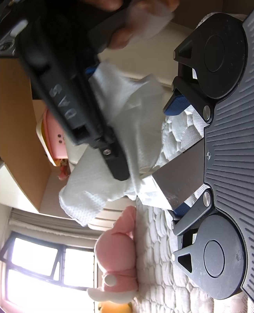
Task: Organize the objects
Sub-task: 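Lower the white box onto the mattress and open the left tool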
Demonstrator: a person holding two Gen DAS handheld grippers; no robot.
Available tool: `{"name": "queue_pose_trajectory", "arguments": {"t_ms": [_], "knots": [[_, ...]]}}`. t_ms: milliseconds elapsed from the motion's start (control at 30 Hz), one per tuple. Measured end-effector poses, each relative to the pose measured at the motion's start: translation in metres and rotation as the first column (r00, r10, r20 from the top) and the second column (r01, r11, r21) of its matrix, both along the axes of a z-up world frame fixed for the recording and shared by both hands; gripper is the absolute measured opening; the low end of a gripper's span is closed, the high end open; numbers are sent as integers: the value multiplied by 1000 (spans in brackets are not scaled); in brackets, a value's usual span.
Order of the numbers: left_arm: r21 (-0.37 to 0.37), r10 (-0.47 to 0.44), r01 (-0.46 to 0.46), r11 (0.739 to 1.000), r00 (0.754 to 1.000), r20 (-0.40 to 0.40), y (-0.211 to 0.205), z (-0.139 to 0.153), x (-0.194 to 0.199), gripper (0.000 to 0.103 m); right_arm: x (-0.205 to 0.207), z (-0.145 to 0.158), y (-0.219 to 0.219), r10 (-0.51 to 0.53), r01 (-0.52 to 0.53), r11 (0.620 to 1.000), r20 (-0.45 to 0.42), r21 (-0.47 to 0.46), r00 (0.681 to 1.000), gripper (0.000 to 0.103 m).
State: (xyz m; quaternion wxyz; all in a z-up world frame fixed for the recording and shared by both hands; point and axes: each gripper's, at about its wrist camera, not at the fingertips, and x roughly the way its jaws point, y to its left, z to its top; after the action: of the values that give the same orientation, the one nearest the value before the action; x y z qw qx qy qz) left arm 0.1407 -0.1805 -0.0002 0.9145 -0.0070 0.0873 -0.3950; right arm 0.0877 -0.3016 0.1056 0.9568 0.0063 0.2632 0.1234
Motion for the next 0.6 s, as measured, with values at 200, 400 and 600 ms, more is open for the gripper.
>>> {"name": "queue_pose_trajectory", "arguments": {"t_ms": [200, 400, 600], "knots": [[-19, 2, -2, 1000, 1000, -5, 7, -2, 8, 65, -14, 0, 5, 58, -58, 998, -12, 32, 998, 13], [-20, -7, 7, 1000, 1000, -2, 4, -2, 9, 55, -25, 20, 8, 56, -59, 997, 68, 48, 996, 13], [-24, 4, -4, 1000, 1000, -20, 2, -6, 13, 55, -23, 8, 23, 158, -157, 986, -13, 51, 987, 15]]}}
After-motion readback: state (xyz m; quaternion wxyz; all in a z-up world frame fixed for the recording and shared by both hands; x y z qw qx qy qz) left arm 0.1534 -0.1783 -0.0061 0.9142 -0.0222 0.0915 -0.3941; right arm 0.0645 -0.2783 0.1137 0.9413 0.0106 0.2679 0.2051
